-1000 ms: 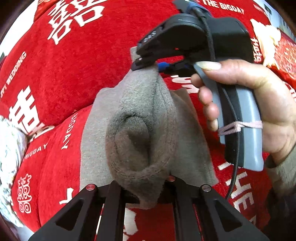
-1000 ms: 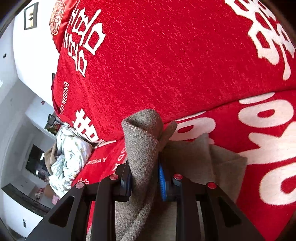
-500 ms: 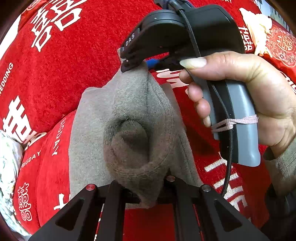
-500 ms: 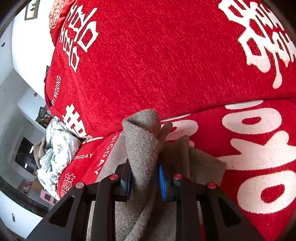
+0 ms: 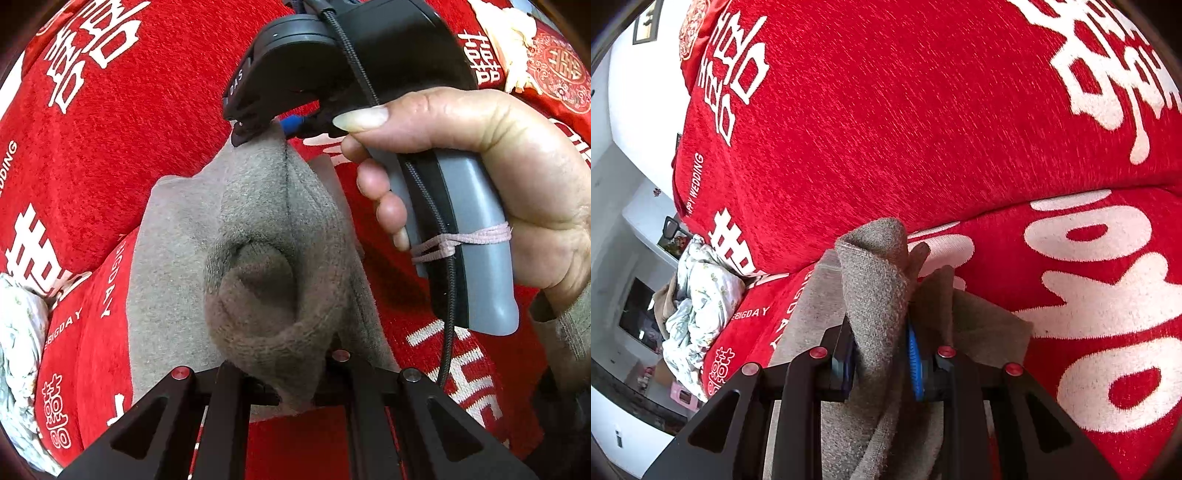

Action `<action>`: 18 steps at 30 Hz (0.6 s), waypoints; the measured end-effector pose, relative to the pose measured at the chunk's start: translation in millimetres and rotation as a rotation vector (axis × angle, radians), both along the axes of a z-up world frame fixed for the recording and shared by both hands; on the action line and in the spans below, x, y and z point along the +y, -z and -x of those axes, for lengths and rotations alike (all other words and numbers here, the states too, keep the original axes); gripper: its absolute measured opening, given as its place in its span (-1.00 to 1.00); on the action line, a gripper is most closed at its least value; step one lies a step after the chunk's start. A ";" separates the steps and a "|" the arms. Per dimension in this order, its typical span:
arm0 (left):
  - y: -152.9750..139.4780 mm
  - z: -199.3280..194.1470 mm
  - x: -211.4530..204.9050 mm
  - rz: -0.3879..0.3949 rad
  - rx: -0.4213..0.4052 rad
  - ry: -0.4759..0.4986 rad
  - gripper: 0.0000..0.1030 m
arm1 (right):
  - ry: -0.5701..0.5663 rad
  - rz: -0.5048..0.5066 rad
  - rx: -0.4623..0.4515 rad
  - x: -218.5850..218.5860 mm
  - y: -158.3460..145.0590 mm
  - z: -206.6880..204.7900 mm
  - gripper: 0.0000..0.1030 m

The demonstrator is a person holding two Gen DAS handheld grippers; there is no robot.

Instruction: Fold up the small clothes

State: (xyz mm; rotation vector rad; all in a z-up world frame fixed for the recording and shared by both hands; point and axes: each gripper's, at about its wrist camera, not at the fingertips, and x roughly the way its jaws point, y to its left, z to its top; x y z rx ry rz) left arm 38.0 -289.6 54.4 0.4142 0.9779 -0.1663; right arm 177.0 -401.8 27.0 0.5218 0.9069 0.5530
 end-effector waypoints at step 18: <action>14.6 -8.2 -4.3 -0.021 0.013 0.011 -0.83 | 0.016 0.019 0.043 -4.8 19.9 -5.0 -0.51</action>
